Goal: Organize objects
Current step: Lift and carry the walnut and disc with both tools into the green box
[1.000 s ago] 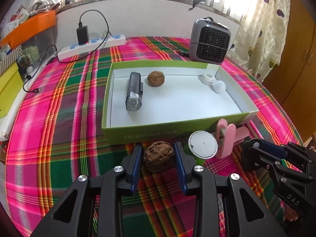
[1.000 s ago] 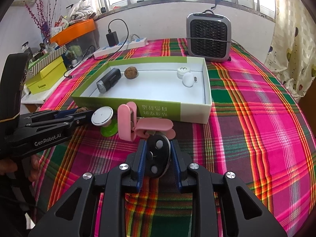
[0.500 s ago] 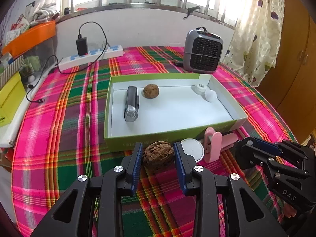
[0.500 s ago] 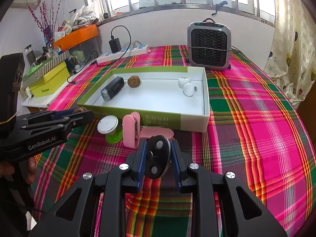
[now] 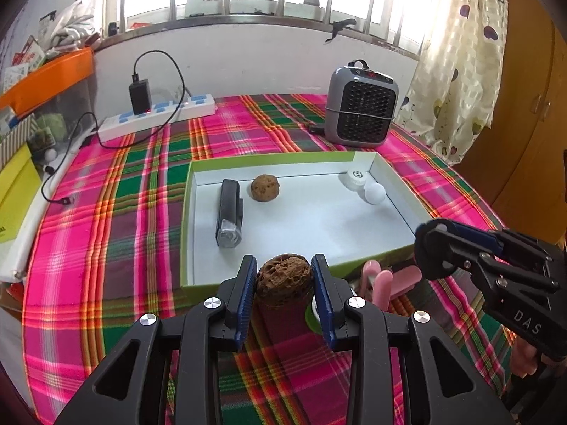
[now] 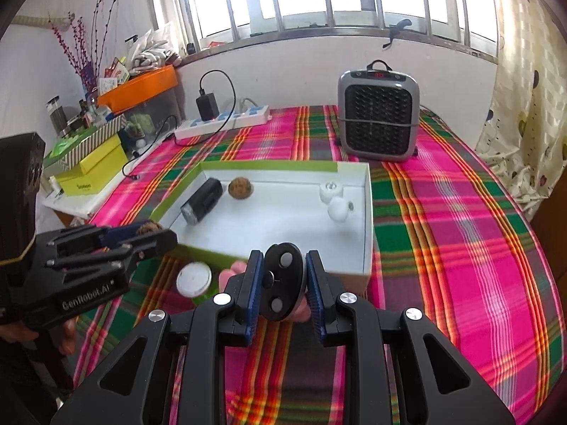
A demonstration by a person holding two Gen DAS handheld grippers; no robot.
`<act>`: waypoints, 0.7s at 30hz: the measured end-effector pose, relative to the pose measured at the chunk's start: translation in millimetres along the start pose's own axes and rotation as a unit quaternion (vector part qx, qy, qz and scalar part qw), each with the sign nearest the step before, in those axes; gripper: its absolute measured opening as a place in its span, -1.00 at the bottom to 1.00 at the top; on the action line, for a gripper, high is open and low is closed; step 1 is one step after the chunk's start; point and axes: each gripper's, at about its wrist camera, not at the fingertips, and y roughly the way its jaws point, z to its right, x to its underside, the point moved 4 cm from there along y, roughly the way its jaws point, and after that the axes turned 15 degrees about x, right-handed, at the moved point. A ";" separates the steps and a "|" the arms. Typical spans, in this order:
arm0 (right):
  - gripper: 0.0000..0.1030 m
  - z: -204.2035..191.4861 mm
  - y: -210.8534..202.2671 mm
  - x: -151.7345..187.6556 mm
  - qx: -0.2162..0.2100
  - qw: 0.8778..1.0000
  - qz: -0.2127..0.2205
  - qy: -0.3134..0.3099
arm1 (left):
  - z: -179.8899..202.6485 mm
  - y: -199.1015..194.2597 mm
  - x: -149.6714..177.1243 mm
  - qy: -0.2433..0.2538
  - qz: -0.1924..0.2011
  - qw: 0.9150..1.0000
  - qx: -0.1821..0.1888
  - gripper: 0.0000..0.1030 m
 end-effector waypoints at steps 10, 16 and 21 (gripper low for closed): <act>-0.50 -3.5 24.7 -28.1 -0.009 1.000 0.002 -0.016 | -5.9 16.4 -19.7 0.004 0.001 1.000 -0.001 -0.43; -0.50 -3.7 50.2 -45.2 -0.015 1.000 -0.010 -0.025 | -12.6 31.2 -28.8 0.003 -0.006 1.000 -0.003 -0.43; -0.50 -5.7 68.6 -55.1 -0.029 0.999 -0.022 -0.031 | -17.2 45.2 -34.7 0.005 -0.015 1.000 -0.005 -0.43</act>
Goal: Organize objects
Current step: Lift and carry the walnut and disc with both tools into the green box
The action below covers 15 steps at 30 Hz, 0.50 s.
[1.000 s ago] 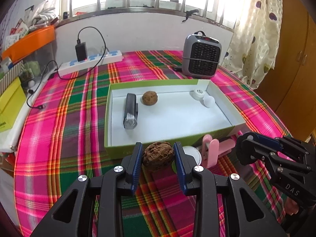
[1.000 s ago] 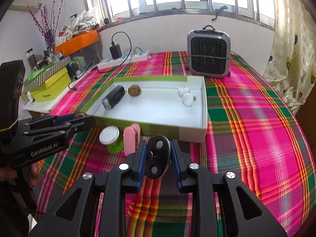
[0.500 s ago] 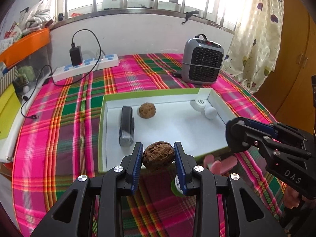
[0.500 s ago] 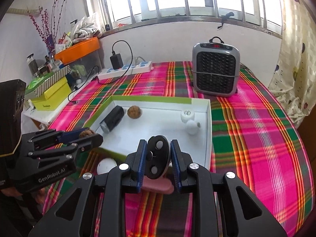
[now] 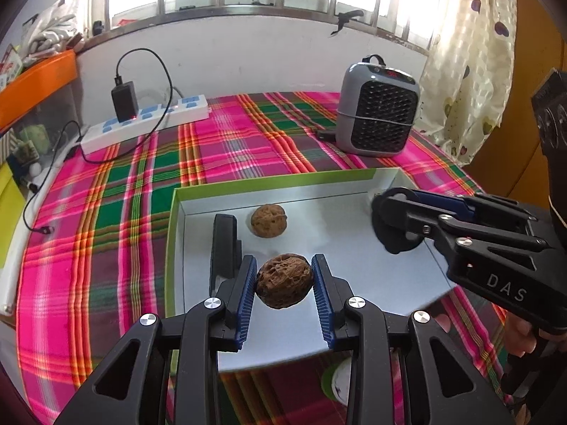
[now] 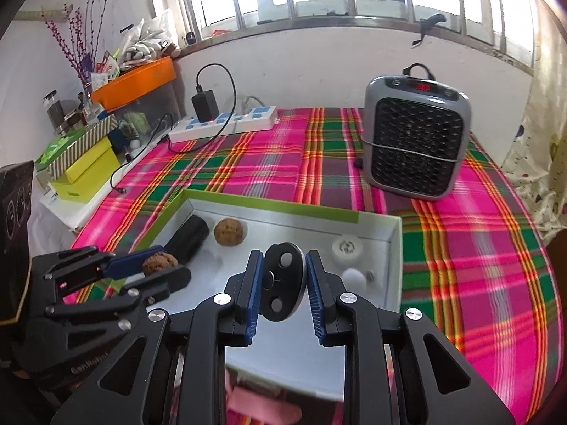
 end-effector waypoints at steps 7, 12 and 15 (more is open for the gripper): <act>-0.50 -7.3 27.3 -7.9 -0.012 1.000 -0.020 -0.016 | -7.9 16.3 -3.8 0.003 -0.013 1.000 -0.006 -0.43; -0.50 -10.1 42.6 -13.6 -0.015 0.999 -0.032 -0.021 | -10.8 23.6 -5.8 0.005 -0.019 1.000 -0.009 -0.43; -0.50 -9.8 49.2 -15.9 -0.015 0.999 -0.037 -0.025 | -11.7 27.4 -6.6 0.007 -0.023 1.000 -0.010 -0.43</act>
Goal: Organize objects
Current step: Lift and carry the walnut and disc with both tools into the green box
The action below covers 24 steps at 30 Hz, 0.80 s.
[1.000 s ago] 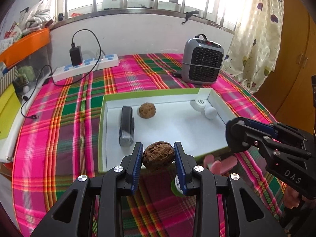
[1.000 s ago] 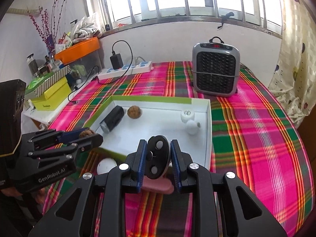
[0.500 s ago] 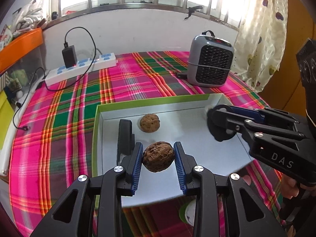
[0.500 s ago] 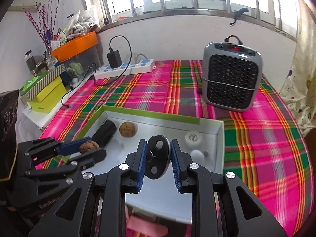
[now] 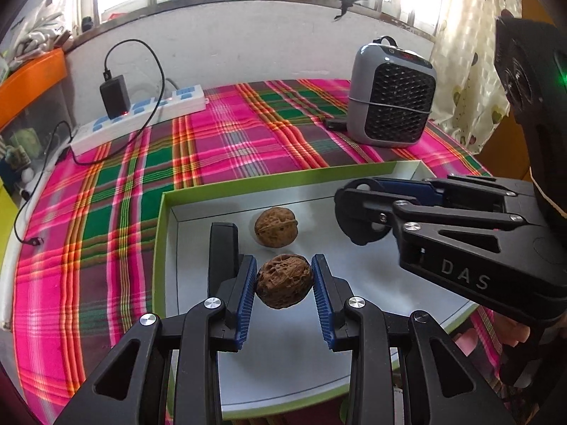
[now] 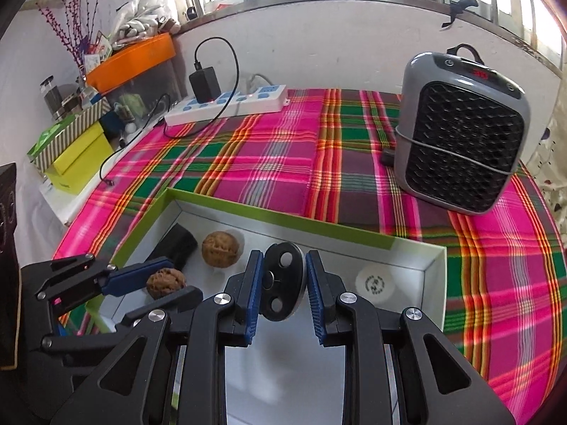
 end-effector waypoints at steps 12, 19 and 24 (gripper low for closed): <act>-0.50 -6.7 18.7 -3.9 0.005 1.000 -0.023 -0.015 | -0.1 7.4 -1.8 0.009 -0.006 1.000 -0.006 -0.43; -0.50 -7.1 22.0 -4.3 0.009 0.999 -0.028 -0.016 | -0.3 15.8 3.1 0.008 -0.025 1.000 -0.010 -0.43; -0.50 -7.3 23.8 -3.8 0.013 0.999 -0.028 -0.018 | -0.2 15.5 3.3 0.008 -0.024 1.000 -0.010 -0.43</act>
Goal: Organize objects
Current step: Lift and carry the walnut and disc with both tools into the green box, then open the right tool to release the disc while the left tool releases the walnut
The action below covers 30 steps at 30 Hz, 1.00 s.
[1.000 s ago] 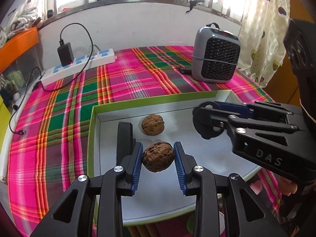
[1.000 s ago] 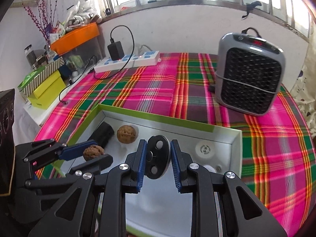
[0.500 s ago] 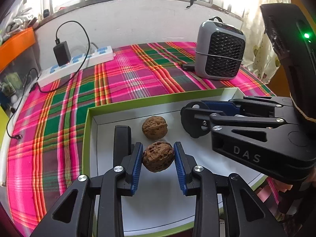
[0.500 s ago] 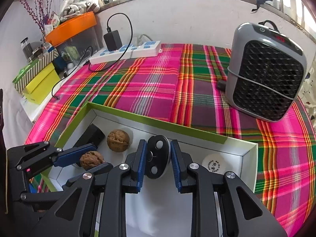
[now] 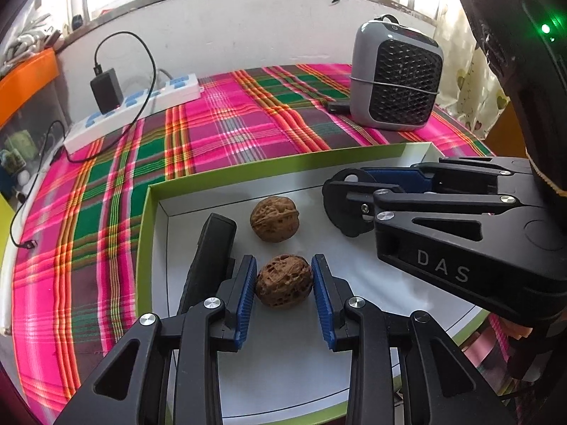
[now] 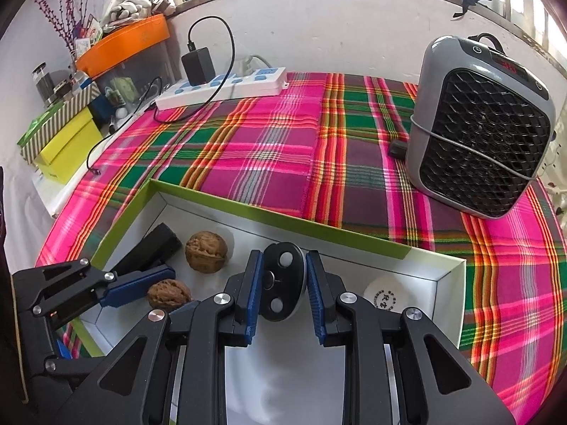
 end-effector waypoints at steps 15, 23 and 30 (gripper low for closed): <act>-0.50 -1.3 0.2 0.2 0.005 1.000 -0.002 -0.004 | 0.2 0.8 0.5 0.000 -0.002 1.000 -0.001 -0.42; -0.36 0.4 -2.6 1.3 0.015 1.000 0.003 0.000 | 0.6 0.9 0.9 0.001 -0.002 1.000 0.001 -0.32; -0.21 -1.0 -5.6 1.0 0.022 1.000 0.007 0.000 | 2.4 -1.5 1.1 0.000 0.003 1.000 0.002 -0.31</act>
